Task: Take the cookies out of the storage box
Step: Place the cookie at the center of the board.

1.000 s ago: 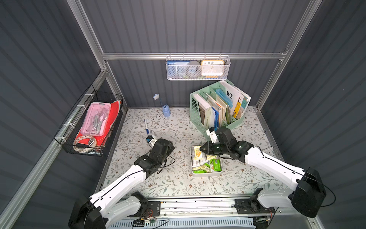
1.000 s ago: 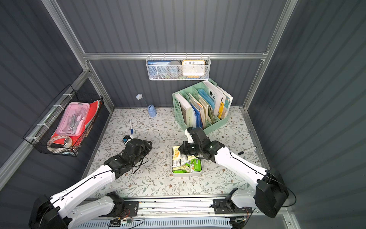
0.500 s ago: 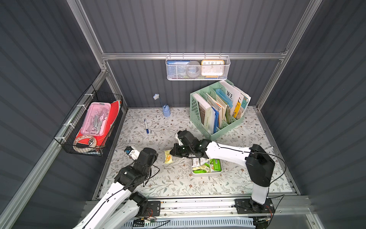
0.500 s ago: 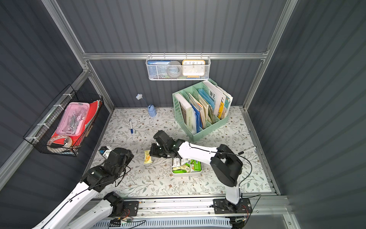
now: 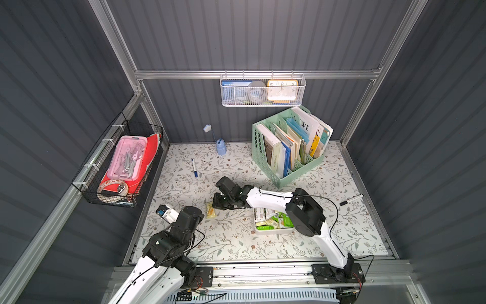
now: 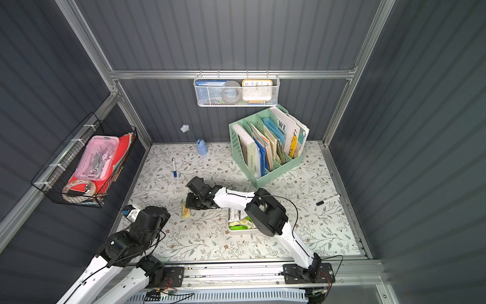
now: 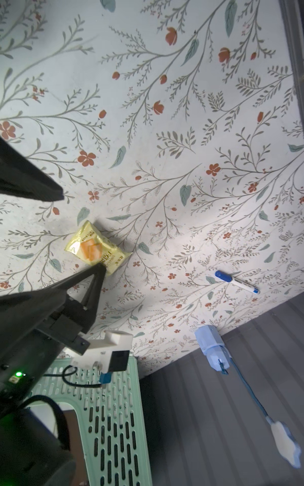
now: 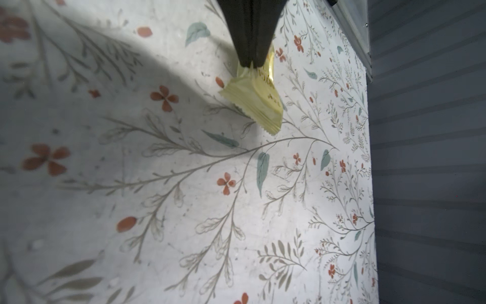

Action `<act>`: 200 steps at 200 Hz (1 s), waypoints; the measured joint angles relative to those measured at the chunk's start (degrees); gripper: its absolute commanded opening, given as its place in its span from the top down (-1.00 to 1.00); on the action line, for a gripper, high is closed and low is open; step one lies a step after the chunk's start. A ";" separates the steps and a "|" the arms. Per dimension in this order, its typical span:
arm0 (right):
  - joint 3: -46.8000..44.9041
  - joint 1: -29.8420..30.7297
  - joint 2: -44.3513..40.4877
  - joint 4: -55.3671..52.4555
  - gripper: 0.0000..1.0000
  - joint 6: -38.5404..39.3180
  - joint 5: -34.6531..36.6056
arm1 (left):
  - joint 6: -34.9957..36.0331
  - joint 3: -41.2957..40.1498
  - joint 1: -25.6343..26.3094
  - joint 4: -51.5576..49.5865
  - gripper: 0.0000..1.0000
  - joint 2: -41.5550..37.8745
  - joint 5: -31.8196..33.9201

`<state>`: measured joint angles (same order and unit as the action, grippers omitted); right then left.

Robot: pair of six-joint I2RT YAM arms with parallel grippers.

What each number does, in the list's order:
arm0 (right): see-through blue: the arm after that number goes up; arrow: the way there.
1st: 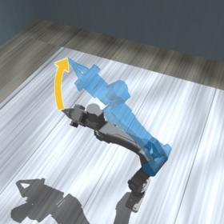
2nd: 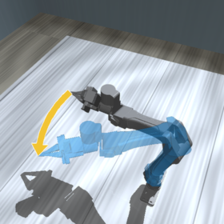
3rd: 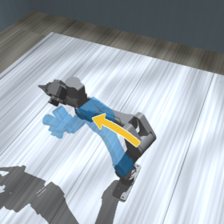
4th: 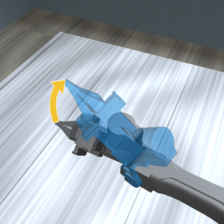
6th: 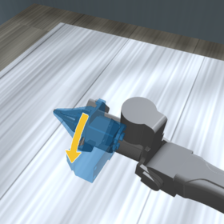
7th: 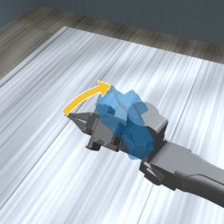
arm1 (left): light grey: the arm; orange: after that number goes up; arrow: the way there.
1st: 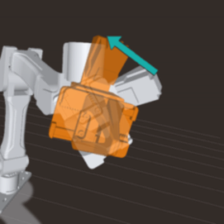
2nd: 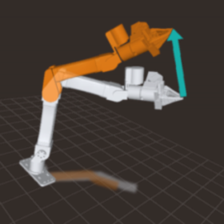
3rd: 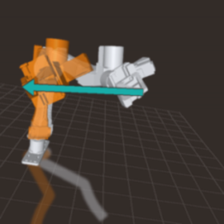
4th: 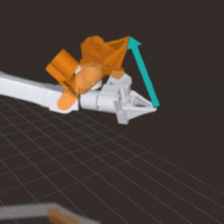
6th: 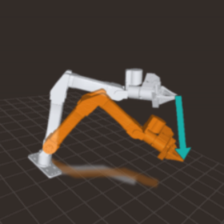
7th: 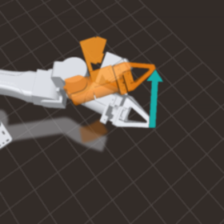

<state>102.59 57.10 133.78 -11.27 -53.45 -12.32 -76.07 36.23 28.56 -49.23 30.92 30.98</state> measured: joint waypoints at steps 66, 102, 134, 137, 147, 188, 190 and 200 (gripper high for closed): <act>1.40 0.02 0.37 -3.37 0.48 2.78 1.57 | 1.60 -1.55 0.00 3.72 -0.23 3.58 -4.57; -5.86 -0.22 -8.57 -3.19 0.39 5.07 4.00 | 2.99 -1.46 0.00 5.29 -0.23 4.02 -5.86; -18.18 -1.25 -24.02 -0.90 0.39 7.39 7.08 | 5.86 -0.85 0.00 8.00 -0.18 5.57 -7.69; -19.56 -1.42 -25.64 -0.66 0.39 7.58 7.26 | 6.19 -0.74 0.00 8.33 -0.17 5.92 -7.93; -23.74 -2.12 -30.86 -0.37 0.39 8.20 8.83 | 7.32 -0.42 0.00 9.97 -0.15 7.85 -8.83; -40.04 -7.04 -49.18 -0.68 0.39 9.60 14.56 | 10.45 0.22 1.46 16.90 -0.06 17.38 -12.09; -40.89 -7.39 -50.03 -0.79 0.39 9.60 14.67 | 10.47 0.33 1.73 17.03 -0.06 17.70 -12.13; -44.00 -9.11 -53.24 -1.14 0.38 9.68 14.88 | 10.67 1.38 4.20 18.21 -0.06 20.57 -12.00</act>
<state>58.59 47.99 80.53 -12.40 -43.77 2.57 -65.41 37.60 32.75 -31.03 51.48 18.98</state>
